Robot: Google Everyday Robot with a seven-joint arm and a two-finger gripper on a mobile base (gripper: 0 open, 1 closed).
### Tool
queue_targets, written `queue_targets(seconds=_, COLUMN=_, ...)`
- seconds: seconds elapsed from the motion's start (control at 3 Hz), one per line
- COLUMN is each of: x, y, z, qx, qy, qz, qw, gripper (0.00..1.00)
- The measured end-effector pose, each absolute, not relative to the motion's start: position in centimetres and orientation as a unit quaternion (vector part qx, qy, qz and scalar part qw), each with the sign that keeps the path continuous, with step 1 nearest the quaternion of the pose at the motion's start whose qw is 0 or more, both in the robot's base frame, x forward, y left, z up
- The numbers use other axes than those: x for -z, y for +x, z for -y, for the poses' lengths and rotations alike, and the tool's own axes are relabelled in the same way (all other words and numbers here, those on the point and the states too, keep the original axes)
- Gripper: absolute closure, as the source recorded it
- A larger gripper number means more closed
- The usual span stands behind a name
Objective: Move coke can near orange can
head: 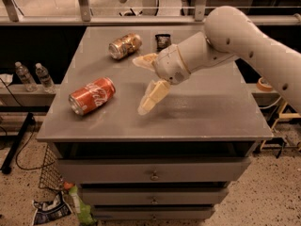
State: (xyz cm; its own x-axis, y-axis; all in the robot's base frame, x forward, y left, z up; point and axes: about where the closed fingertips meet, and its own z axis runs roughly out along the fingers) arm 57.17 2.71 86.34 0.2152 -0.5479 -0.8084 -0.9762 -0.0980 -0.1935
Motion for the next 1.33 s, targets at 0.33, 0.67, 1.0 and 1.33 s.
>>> queue_targets(seconds=0.33, x=-84.5, y=58.3, z=-5.7, qx=-0.324, qy=-0.692, qz=-0.532, qw=0.366, gripper=0.0)
queue_targets(seconds=0.67, x=-83.9, y=59.0, z=-7.9, qx=-0.348, qy=-0.699, qz=-0.506, qw=0.366, gripper=0.0)
queue_targets(seconds=1.0, x=-84.7, y=58.7, z=-9.7, qx=-0.369, qy=-0.709, qz=-0.472, qw=0.371, gripper=0.0)
queue_targets(seconds=1.33, x=-85.6, y=57.6, z=-11.2, qx=-0.391, qy=-0.719, qz=-0.441, qw=0.369, gripper=0.0)
